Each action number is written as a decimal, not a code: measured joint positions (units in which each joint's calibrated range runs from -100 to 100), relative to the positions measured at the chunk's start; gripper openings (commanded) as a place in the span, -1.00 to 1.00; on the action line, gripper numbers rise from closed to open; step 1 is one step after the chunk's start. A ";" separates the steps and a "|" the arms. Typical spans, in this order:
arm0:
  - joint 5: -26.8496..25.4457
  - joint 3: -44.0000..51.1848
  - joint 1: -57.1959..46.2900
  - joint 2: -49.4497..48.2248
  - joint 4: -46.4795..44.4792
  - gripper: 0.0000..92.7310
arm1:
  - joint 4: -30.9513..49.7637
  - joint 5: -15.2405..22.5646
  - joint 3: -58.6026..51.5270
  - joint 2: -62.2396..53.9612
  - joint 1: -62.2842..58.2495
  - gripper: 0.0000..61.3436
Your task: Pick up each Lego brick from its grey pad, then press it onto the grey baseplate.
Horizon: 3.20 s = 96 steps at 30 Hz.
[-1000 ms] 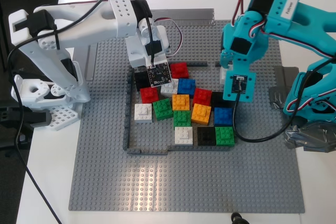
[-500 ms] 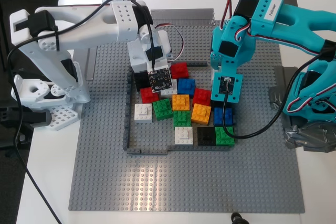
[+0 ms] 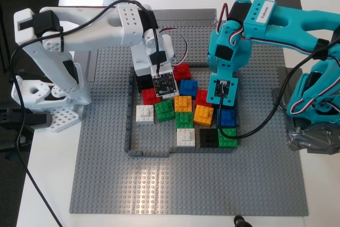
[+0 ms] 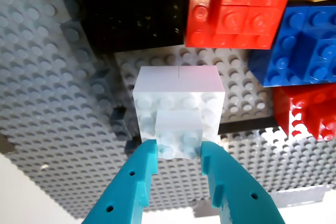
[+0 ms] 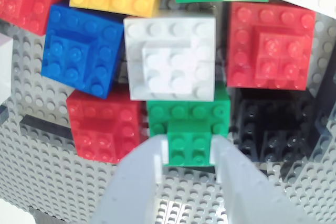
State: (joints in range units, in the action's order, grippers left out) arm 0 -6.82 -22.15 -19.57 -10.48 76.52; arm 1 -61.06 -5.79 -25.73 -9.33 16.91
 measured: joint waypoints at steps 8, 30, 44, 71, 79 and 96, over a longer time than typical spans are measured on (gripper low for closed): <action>1.05 0.00 0.52 0.17 -1.39 -1.00 | 0.00 0.00 0.00 0.00 0.09 -0.49; 3.40 0.00 4.22 0.17 -2.43 -1.00 | -1.37 0.00 1.64 0.09 1.55 -0.46; 4.44 0.00 4.22 0.42 -3.91 -1.00 | -4.83 1.56 9.28 0.09 2.45 -0.46; 6.17 -1.17 6.44 0.42 -6.35 -1.00 | -24.70 3.18 19.25 -11.66 28.00 -0.99; 6.17 -4.39 6.44 0.51 -7.30 -1.00 | -21.88 3.18 13.25 -13.82 37.45 -0.99; 6.17 -4.68 6.36 0.51 -8.87 -1.00 | -25.50 8.65 17.70 -17.36 43.55 -0.99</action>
State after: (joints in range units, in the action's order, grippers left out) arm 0 -0.65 -26.83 -13.21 -9.97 67.65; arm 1 -86.56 2.86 -8.03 -26.68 60.45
